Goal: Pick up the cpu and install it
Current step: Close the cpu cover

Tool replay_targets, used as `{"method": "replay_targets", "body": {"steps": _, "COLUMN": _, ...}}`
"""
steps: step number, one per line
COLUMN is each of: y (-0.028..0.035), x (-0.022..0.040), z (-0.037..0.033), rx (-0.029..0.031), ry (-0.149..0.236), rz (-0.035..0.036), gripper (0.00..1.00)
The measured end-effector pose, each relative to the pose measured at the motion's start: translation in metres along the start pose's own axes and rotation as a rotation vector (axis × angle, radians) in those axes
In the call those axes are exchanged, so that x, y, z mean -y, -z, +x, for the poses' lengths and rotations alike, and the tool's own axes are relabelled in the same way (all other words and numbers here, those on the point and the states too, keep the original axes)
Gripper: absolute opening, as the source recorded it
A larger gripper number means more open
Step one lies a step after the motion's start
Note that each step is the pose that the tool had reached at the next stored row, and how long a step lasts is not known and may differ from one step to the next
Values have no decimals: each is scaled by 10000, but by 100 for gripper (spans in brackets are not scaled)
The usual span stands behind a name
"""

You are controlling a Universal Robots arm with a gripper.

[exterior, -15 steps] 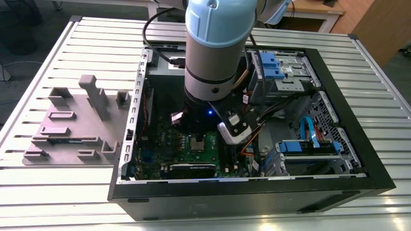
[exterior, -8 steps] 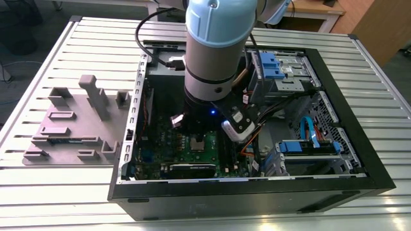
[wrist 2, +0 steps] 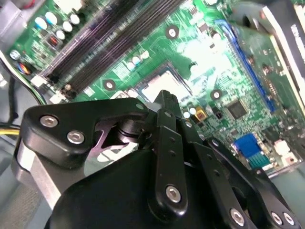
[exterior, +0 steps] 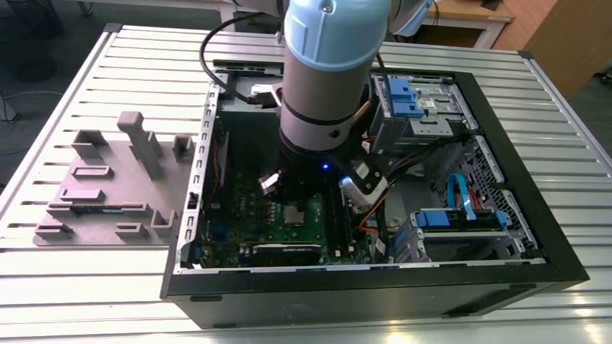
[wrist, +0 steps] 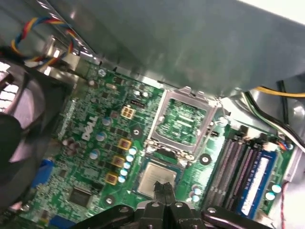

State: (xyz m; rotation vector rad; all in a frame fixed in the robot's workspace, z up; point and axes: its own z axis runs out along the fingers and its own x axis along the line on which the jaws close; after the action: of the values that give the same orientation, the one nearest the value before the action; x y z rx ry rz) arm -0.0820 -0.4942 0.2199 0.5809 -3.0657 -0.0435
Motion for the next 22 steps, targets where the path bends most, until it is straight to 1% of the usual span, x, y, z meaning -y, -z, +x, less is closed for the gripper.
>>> {"method": "replay_targets", "body": {"steps": 5, "y": 2, "x": 37, "z": -93, "rx": 3, "ry": 171, "rz": -19, "gripper": 11}}
{"method": "replay_targets", "body": {"steps": 7, "y": 2, "x": 44, "z": -110, "rx": 10, "ry": 238, "rz": -40, "gripper": 11}}
{"method": "replay_targets", "body": {"steps": 9, "y": 3, "x": 43, "z": -111, "rx": 26, "ry": 343, "rz": -86, "gripper": 11}}
{"method": "replay_targets", "body": {"steps": 11, "y": 5, "x": 43, "z": -112, "rx": 50, "ry": 466, "rz": -154, "gripper": 11}}
{"method": "replay_targets", "body": {"steps": 14, "y": 16, "x": 41, "z": -114, "rx": 69, "ry": 614, "rz": -210, "gripper": 11}}
{"method": "replay_targets", "body": {"steps": 17, "y": 25, "x": 27, "z": -121, "rx": 74, "ry": 703, "rz": -228, "gripper": 11}}
{"method": "replay_targets", "body": {"steps": 22, "y": 23, "x": -46, "z": -149, "rx": 86, "ry": 782, "rz": -225, "gripper": 11}}
